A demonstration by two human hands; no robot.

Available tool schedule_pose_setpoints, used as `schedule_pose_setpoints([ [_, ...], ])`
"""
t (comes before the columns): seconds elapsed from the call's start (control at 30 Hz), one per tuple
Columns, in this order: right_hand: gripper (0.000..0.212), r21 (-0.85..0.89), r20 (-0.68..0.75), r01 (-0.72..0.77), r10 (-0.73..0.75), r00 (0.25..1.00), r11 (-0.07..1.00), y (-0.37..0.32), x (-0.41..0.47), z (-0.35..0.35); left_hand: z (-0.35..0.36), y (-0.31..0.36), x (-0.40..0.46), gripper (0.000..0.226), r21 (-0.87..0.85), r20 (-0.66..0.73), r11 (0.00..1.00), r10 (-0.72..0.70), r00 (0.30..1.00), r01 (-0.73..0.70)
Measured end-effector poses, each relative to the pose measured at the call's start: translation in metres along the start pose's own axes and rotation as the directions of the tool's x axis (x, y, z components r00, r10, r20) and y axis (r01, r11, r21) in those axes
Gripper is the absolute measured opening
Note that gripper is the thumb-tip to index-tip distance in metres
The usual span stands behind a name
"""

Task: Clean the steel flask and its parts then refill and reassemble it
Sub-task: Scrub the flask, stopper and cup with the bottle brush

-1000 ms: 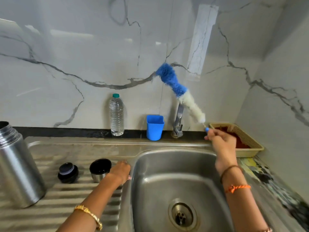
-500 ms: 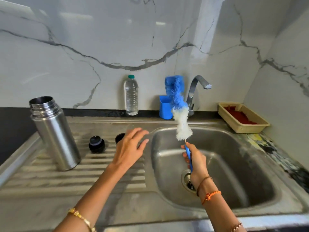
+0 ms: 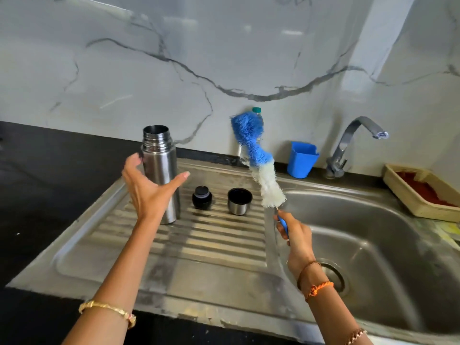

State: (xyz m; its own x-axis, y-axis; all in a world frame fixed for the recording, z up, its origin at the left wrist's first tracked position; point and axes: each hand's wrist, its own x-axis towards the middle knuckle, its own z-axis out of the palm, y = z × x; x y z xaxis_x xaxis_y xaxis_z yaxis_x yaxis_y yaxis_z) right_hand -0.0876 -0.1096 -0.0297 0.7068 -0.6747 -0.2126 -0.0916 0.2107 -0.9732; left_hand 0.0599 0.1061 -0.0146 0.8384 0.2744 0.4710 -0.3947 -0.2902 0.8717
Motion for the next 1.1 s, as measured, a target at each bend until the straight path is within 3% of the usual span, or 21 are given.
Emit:
schedule_pose_setpoints([
  [0.2,0.032,-0.12,-0.008,0.199,-0.201,0.979,0.973,-0.008,0.009,0.001,-0.007,-0.009,0.023,0.102,0.041,0.032,0.991,-0.129,0.991,0.128],
  [0.3,0.027,-0.134,-0.009,0.277,-0.28,0.96,0.952,-0.009,0.008,-0.004,-0.007,-0.01,0.035,0.089,0.077,0.009,0.98,-0.185,0.983,0.184],
  [0.43,0.012,-0.224,-0.112,0.331,-0.361,0.926,0.917,0.015,-0.003,-0.021,-0.008,0.004,0.027,0.076,0.065,0.046,0.997,0.027,0.999,-0.03],
  [0.53,0.008,-0.23,-0.209,0.428,-0.474,0.855,0.874,0.01,-0.006,-0.041,0.005,0.043,0.028,0.076,-0.023,0.093,0.971,0.239,0.966,-0.238],
  [0.63,0.01,-0.253,-0.3,0.494,-0.553,0.777,0.832,-0.002,-0.005,-0.062,0.03,0.073,0.025,0.072,-0.046,0.126,0.905,0.425,0.897,-0.422],
  [0.73,0.006,-0.276,-0.354,0.523,-0.591,0.725,0.806,-0.001,-0.005,-0.089,0.059,0.077,0.006,0.074,0.014,0.223,0.801,0.58,0.783,-0.598],
  [0.83,0.004,-0.352,-0.379,0.505,-0.613,0.693,0.788,-0.004,0.001,-0.12,0.089,0.091,-0.008,0.078,0.068,0.311,0.732,0.631,0.711,-0.678],
  [1.03,0.011,-0.455,-0.406,0.52,-0.688,0.601,0.723,-0.015,0.036,-0.169,0.145,0.127,-0.012,0.081,0.182,0.373,0.632,0.664,0.648,-0.753],
  [1.1,0.022,-0.514,-0.395,0.518,-0.724,0.565,0.684,-0.009,0.041,-0.184,0.157,0.127,-0.019,0.08,0.238,0.379,0.597,0.669,0.64,-0.766],
])
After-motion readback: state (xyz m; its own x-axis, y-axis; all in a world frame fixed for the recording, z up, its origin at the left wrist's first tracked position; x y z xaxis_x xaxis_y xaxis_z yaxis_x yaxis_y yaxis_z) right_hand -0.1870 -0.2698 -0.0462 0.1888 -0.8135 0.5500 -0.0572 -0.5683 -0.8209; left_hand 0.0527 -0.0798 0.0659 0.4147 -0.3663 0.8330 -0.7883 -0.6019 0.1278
